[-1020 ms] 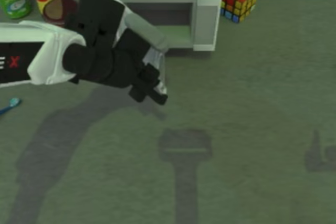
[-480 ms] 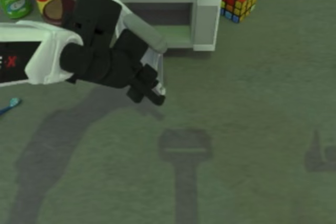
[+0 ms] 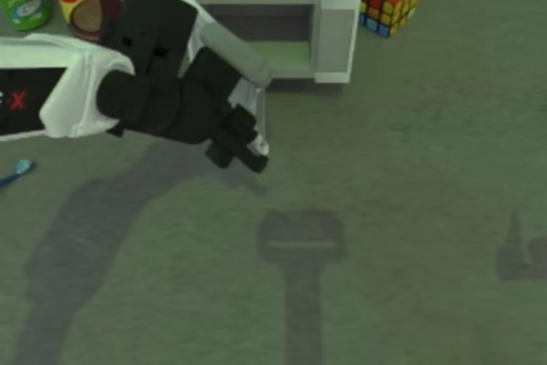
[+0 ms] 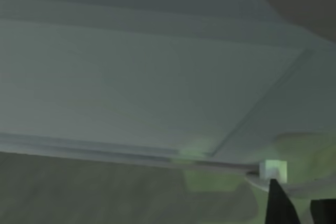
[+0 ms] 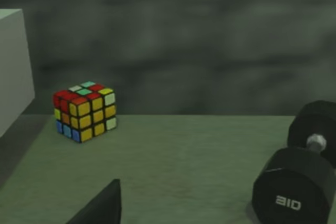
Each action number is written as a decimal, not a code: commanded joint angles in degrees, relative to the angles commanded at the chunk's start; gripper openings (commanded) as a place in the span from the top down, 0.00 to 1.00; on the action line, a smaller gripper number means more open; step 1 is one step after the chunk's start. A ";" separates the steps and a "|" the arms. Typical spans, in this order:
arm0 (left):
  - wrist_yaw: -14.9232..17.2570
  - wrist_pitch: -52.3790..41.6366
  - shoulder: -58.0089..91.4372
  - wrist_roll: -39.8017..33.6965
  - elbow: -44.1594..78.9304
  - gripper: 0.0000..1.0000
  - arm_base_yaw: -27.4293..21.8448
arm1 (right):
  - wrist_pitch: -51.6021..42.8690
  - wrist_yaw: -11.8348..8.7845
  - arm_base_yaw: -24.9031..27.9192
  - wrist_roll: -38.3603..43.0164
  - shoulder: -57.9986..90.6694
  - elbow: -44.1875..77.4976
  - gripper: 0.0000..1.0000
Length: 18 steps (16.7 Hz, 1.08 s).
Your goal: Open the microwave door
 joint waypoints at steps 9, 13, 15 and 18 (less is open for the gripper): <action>0.00 0.00 0.00 0.00 0.00 1.00 0.00 | 0.00 0.00 0.00 0.00 0.00 0.00 0.00; 0.75 -0.29 0.00 0.32 -0.25 1.00 -0.10 | 0.00 0.00 0.00 0.00 0.00 0.00 0.00; 1.43 -0.61 -0.18 1.52 -0.29 1.00 0.48 | 0.00 0.00 0.00 0.00 0.00 0.00 0.00; 2.53 -1.09 -0.48 3.36 -0.32 1.00 1.39 | 0.00 0.00 0.00 0.00 0.00 0.00 0.00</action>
